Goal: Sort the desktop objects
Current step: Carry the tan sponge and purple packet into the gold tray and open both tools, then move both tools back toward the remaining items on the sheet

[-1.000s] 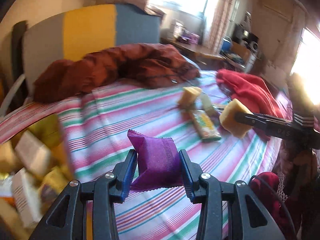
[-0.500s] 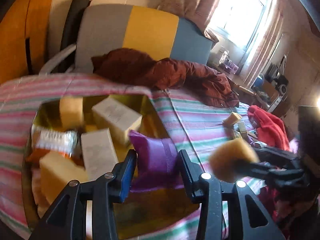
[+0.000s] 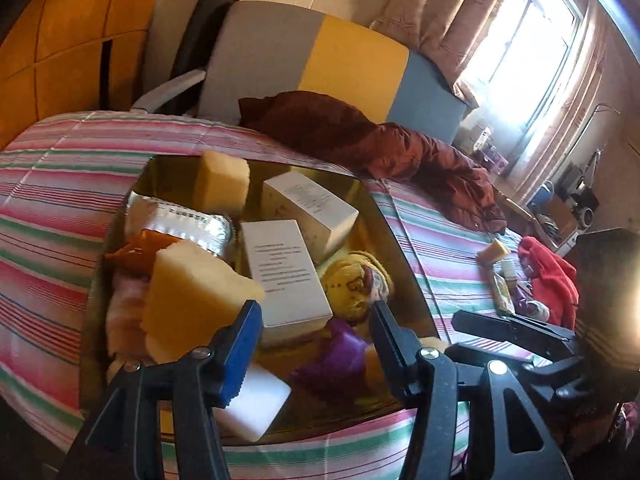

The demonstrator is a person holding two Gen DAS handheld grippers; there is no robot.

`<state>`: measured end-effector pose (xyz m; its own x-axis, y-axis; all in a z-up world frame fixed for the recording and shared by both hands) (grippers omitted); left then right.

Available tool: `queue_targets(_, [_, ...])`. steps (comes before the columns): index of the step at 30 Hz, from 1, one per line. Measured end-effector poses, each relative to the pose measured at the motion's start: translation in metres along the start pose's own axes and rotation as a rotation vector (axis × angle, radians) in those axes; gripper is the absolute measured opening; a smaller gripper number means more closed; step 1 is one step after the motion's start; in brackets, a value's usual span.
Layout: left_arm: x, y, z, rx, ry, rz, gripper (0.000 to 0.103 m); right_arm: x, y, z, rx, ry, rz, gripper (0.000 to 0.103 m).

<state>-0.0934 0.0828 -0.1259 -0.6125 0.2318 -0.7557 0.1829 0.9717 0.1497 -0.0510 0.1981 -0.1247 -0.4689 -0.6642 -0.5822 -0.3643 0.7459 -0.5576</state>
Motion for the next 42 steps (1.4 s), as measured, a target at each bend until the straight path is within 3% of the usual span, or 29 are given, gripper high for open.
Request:
queue_targets(2, [-0.003,0.000,-0.001,0.009,0.011,-0.018,0.057,0.001,0.003,0.002,0.007,-0.001,0.020,0.081])
queue_targets(11, [-0.023,0.006,-0.012,0.085,0.093,-0.144,0.058,-0.008,0.011,0.003,-0.014,-0.001,0.084,0.083])
queue_targets(26, [-0.031,0.019,-0.013,0.172,0.125,-0.293,0.059,-0.047,0.035,0.007,-0.036,0.032,0.220,0.087])
queue_targets(42, [-0.032,0.039,-0.012,0.261,0.140,-0.349,0.059,-0.081,0.055,-0.001,-0.086,0.046,0.327,0.087])
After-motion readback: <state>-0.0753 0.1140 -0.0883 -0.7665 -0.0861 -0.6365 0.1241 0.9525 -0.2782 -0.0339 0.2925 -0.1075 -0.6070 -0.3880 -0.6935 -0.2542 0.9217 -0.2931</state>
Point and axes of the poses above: each gripper's, at about its wrist camera, not at the fingertips, and x roughly the way its jaws point, y to its right, z to its underside, the point moved 9 cm from there along x, roughly the way its jaws point, and after that the axes turned 14 degrees about -z, right-handed, at the moved point
